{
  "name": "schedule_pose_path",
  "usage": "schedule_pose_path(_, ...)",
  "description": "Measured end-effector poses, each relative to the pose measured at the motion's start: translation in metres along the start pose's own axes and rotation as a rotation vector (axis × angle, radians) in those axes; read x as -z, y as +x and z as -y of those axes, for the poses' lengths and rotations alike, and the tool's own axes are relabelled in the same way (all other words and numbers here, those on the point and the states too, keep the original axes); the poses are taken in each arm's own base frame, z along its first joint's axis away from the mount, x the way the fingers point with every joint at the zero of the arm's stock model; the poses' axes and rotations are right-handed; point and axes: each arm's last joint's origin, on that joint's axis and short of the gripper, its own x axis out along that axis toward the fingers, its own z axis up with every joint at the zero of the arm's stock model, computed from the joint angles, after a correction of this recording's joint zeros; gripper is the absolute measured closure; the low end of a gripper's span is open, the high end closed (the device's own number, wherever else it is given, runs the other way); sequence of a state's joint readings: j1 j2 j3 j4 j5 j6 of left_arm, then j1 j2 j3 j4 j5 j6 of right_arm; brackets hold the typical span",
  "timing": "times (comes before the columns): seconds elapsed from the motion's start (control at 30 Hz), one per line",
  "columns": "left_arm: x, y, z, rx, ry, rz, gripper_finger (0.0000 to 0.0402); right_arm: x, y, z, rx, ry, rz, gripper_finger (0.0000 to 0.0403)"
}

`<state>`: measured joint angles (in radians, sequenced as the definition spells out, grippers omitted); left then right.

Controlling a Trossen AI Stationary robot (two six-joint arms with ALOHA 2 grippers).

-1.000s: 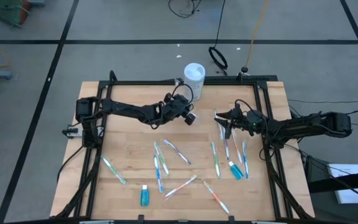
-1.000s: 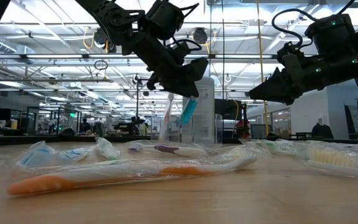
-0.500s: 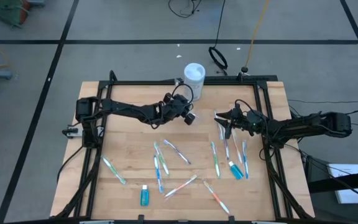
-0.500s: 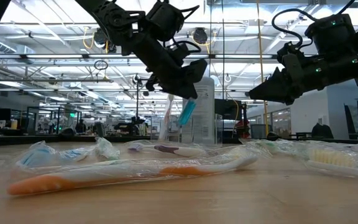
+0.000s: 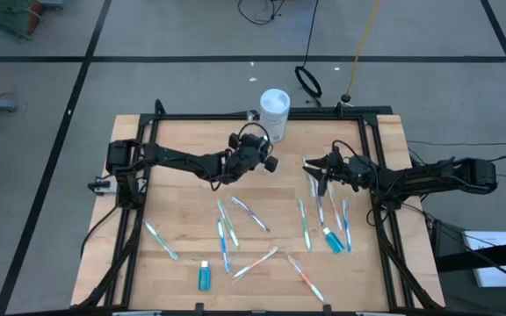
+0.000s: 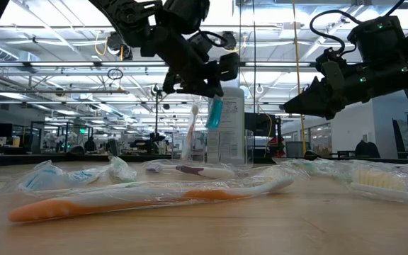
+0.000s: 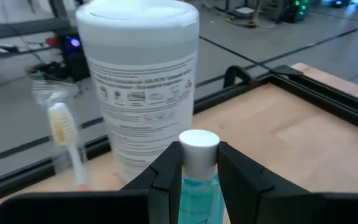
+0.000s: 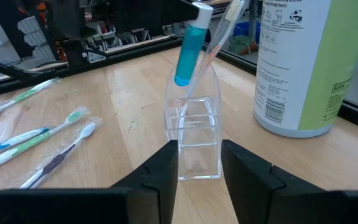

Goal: Pick & Place toothbrushing station
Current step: Put the top blue mouthwash into the transparent organizer

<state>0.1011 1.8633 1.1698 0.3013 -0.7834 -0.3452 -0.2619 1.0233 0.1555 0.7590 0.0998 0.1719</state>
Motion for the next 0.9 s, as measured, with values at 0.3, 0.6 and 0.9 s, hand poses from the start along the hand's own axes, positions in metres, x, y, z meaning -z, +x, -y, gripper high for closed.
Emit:
schedule_pose_path(0.3, -0.005, -0.009, 0.008, 0.065, 0.054, 0.117, 0.0314, 0.0, 0.0, 0.0, 0.0, 0.0, 0.001, 0.0289)
schedule_pose_path(0.6, -0.115, -0.05, -0.03, 0.335, 0.016, 0.384, 0.0314, -0.007, 0.0, -0.001, -0.012, -0.002, 0.073, 0.0289)
schedule_pose_path(0.9, -0.148, -0.067, -0.078, 0.543, 0.0, 0.444, 0.0314, -0.012, -0.001, -0.002, -0.012, -0.074, 0.12, 0.0289)
